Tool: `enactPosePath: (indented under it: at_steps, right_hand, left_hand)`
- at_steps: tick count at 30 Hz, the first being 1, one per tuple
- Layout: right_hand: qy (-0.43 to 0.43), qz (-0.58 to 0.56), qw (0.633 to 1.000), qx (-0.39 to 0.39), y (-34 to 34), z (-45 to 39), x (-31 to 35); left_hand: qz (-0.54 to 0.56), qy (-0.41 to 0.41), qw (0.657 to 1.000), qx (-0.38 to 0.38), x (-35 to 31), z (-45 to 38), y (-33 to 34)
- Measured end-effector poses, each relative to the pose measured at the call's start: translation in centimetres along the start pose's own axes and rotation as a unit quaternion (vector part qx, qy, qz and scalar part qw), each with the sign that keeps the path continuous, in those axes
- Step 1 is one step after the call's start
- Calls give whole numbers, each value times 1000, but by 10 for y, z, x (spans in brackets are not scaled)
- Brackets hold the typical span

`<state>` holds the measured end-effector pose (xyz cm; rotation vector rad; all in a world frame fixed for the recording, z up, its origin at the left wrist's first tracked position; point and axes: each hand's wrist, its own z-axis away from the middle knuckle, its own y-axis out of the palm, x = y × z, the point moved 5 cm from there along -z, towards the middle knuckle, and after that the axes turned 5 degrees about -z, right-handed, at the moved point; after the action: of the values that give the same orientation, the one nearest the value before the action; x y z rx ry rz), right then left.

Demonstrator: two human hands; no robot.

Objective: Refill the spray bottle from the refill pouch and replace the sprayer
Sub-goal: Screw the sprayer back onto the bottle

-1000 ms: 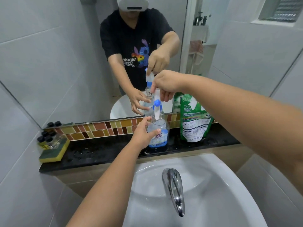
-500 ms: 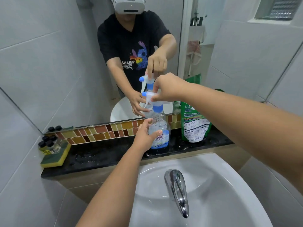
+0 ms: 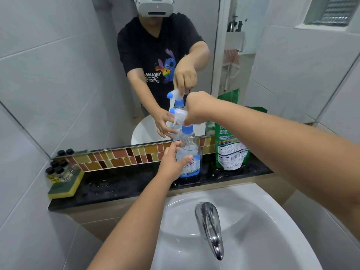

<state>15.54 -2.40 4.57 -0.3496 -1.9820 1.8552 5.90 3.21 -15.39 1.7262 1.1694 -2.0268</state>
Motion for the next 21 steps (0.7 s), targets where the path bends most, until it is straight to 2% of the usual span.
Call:
enactPosePath:
  at_steps: [7,10,13,17,21]
  right_hand:
    - [17,37,999,-17,0,1,8]
    - [-4,35,999,6,1,1,7]
    - [-20,4,999,37,3,2,1]
    - [-33,-39,998,29,10,7,-4]
    - [-29,-142,989,21,17,20,-14]
  left_hand:
    - [-14,-6,1000,2,0,0,-2]
    - [-19,-6,1000,7,2,1,-2]
    - [-12,-7,1000,9,2,3,-1]
    - [4,-8,1000,9,1,4,0]
    - [18,-14,1000,-3,-4,10,-4]
